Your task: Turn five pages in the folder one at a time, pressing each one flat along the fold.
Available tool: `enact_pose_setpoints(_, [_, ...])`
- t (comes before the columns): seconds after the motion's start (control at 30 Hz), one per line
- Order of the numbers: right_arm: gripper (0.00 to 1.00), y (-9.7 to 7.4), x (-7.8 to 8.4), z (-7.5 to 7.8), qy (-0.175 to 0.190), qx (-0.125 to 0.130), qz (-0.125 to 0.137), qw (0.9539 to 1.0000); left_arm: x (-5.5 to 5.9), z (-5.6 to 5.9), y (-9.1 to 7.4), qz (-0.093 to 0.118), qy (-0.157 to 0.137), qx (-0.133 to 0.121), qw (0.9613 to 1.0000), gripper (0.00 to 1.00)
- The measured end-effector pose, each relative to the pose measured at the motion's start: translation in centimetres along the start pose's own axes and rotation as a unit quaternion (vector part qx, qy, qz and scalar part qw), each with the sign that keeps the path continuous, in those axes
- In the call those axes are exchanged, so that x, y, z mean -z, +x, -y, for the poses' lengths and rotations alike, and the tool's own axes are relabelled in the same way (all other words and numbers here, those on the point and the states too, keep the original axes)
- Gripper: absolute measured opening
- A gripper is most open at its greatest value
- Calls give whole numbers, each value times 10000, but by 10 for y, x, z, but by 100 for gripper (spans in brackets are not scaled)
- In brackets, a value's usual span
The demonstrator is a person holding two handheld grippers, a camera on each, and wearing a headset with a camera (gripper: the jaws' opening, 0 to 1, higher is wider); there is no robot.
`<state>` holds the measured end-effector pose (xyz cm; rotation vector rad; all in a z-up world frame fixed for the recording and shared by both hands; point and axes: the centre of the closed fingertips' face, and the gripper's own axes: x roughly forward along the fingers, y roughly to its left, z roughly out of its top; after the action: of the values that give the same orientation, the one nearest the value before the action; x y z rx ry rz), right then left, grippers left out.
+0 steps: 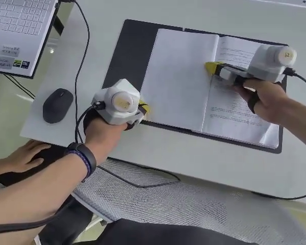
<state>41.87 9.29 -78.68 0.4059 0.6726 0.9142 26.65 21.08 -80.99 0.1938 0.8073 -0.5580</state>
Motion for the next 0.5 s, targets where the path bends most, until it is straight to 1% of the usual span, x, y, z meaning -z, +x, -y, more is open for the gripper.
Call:
enact_pose_setpoints(0.13, [0, 6, -8, 10, 77, 39, 47, 10000, 0, 1, -1, -2, -12, 11, 10000, 0])
enact_pose_setpoints(0.2, [0, 10, -14, 19, 90, 52, 54, 9999, -1, 1, -2, -4, -20, 17, 10000, 0])
enact_pose_setpoints(0.27, [0, 13, -18, 23, 108, 75, 71, 9999, -1, 1, -2, -8, -20, 21, 10000, 0])
enact_pose_setpoints(0.3, [0, 16, -21, 31, 138, 103, 96, 9998, -1, 2, -3, -11, -22, 26, 10000, 0])
enact_pose_setpoints(0.5, [0, 25, -34, 47, 157, 172, 138, 9996, -2, 2, -3, -14, -45, 37, 10000, 0])
